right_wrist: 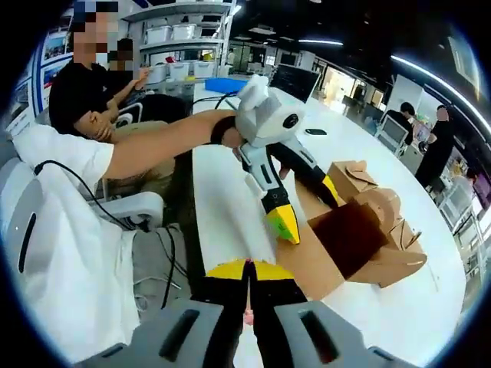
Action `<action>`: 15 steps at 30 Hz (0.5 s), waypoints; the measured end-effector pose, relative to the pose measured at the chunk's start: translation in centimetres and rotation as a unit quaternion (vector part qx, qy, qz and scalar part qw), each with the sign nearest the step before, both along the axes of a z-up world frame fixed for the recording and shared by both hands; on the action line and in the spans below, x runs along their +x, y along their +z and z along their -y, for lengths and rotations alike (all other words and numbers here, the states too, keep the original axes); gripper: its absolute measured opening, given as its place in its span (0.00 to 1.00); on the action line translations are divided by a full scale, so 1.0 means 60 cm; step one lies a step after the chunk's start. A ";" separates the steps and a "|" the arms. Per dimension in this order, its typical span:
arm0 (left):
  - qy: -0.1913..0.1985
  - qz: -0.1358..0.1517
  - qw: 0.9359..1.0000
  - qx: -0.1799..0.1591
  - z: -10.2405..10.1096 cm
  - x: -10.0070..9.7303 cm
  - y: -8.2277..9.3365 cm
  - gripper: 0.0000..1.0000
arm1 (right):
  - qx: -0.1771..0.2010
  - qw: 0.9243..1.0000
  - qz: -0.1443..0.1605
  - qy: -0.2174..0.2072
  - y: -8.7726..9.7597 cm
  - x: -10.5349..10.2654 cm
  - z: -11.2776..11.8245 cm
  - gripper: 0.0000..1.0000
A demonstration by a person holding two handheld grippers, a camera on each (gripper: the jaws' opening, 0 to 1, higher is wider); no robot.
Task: Pick up one paper box from the group, open the paper box, and remove the item inside
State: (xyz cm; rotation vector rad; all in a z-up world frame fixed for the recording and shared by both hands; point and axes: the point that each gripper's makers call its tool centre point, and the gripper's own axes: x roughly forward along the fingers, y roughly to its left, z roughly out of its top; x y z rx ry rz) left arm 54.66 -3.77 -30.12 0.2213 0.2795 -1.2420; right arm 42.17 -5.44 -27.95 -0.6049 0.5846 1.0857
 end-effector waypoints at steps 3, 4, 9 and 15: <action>-0.002 0.000 1.000 0.002 0.001 0.001 0.000 0.57 | -0.002 1.000 -0.005 -0.005 -0.018 0.000 -0.001 0.03; -0.003 0.002 1.000 0.005 0.000 0.002 -0.001 0.57 | -0.004 1.000 -0.007 -0.006 -0.024 0.000 -0.002 0.03; -0.001 0.013 0.999 0.030 -0.005 0.010 -0.002 0.57 | -0.005 1.000 -0.012 -0.020 -0.044 0.007 -0.001 0.03; -0.009 0.010 0.999 0.043 -0.002 0.012 -0.001 0.57 | 0.001 0.999 -0.030 -0.028 -0.066 0.007 -0.007 0.03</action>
